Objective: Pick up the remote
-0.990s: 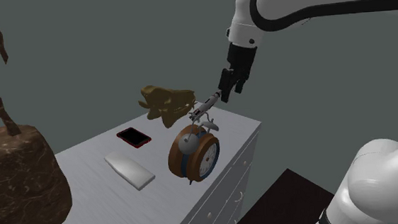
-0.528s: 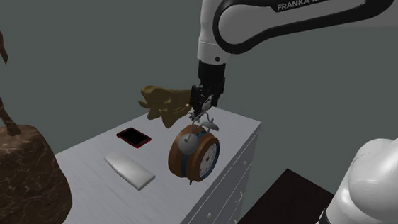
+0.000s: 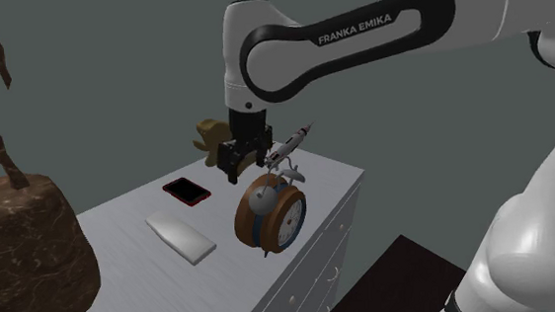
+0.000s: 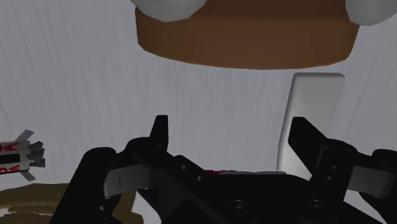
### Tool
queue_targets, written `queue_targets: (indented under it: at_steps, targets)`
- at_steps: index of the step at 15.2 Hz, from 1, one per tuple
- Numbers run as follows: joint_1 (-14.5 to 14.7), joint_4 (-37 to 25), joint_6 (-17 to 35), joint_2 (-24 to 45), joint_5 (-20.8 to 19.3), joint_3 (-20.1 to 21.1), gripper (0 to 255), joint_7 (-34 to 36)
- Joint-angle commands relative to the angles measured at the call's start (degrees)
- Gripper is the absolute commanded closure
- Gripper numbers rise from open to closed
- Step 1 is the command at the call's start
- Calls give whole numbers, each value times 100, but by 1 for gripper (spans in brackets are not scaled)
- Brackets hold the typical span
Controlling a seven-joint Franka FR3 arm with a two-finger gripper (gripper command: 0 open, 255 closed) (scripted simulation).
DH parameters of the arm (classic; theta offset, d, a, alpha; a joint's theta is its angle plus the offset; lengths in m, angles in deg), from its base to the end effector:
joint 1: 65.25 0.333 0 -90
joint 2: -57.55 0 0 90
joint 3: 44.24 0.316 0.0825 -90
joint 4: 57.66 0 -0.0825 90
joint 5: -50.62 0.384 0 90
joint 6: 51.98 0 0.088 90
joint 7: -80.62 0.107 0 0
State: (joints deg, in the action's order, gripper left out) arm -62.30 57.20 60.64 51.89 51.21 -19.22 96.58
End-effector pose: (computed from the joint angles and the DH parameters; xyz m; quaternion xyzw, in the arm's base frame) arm 0.4707 0.2575 0.5006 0.9943 0.1023 0.0294 0.0055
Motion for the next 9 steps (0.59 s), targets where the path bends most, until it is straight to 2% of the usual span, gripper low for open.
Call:
queue_targets:
  at_steps: [1, 5, 9]
  targets:
    - [64, -205, 131, 422, -175, 130, 0, 260]
    - [284, -899, 161, 1357, -617, 300, 0, 777]
    - [632, -1733, 72, 2322, -1060, 337, 0, 1221]
